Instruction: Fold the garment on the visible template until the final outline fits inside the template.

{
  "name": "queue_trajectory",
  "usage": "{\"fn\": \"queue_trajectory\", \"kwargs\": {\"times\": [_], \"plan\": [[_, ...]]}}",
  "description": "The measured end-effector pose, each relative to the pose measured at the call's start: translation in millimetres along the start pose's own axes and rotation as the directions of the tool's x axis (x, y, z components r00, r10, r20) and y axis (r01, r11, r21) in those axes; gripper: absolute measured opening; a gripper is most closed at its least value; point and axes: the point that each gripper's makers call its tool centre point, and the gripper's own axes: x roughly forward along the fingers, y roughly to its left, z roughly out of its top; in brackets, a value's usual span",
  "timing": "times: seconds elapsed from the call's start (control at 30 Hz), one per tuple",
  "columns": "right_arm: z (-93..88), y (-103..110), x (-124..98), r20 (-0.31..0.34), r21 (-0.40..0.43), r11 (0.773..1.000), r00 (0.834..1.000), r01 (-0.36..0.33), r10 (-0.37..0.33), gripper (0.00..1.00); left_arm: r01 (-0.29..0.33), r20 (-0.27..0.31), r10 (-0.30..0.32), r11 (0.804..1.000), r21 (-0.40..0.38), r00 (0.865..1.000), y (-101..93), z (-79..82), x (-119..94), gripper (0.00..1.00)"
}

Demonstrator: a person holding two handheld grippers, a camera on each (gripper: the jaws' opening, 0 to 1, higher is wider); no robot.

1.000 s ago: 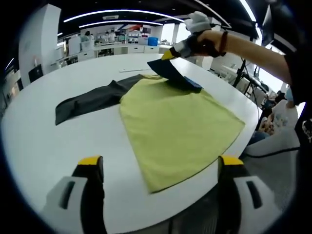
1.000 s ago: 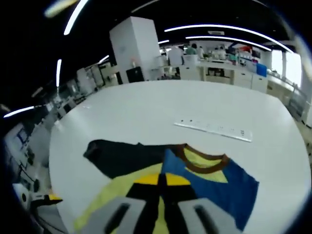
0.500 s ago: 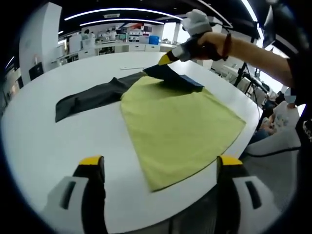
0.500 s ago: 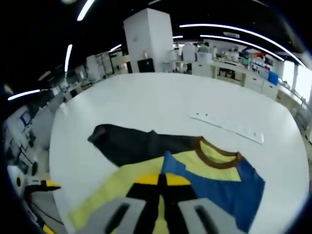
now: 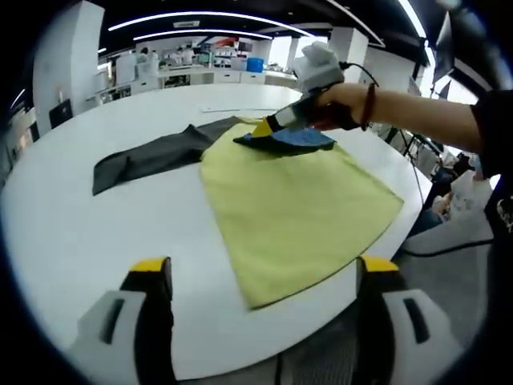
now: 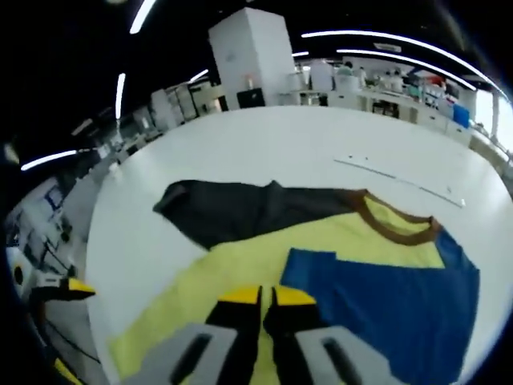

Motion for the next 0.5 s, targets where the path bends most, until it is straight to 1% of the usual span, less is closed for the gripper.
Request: {"fn": "queue_trajectory", "kwargs": {"times": [0.07,0.2,0.23,0.37,0.4,0.43,0.47,0.5], "plan": [[-3.5,-3,2,-0.008,-0.006,1.0,1.0,0.015,-0.015,0.0,0.004,0.01,-0.003,1.0,-0.008,1.0,-0.7,1.1,-1,0.93],[-13.7,-9,4,-0.037,0.047,0.999,0.999,0.017,-0.015,0.0,0.007,0.025,-0.007,1.0,-0.008,1.0,-2.5,4.2,-1,0.94],[-14.2,-8,2,-0.037,0.064,0.998,0.999,0.012,-0.01,0.0,0.008,0.025,-0.008,1.0,-0.006,1.0,-2.5,4.2,0,0.94],[-18.9,-9,2,-0.044,0.061,0.998,0.999,0.018,-0.015,0.0,0.008,0.02,-0.008,1.0,-0.001,1.0,-2.4,3.5,0,0.93],[-16.5,-10,-1,-0.026,0.071,0.997,0.999,0.02,-0.019,0.01,0.008,0.022,-0.008,1.0,-0.001,1.0,-3.8,4.3,0,0.93],[-15.1,-10,-2,-0.017,0.074,0.997,1.0,0.021,-0.02,0.02,0.008,0.024,-0.008,1.0,0.001,1.0,-4.3,4.9,0,0.93],[-11.7,-13,-6,0.0,0.075,0.997,1.0,0.029,-0.029,0.07,0.007,0.027,-0.007,1.0,0.001,1.0,-5.6,6.3,0,0.93],[-8.8,-20,-7,0.006,0.064,0.997,0.999,0.052,-0.053,0.12,0.005,0.029,-0.005,1.0,0.001,1.0,-5.5,6.9,0,0.94]]}}
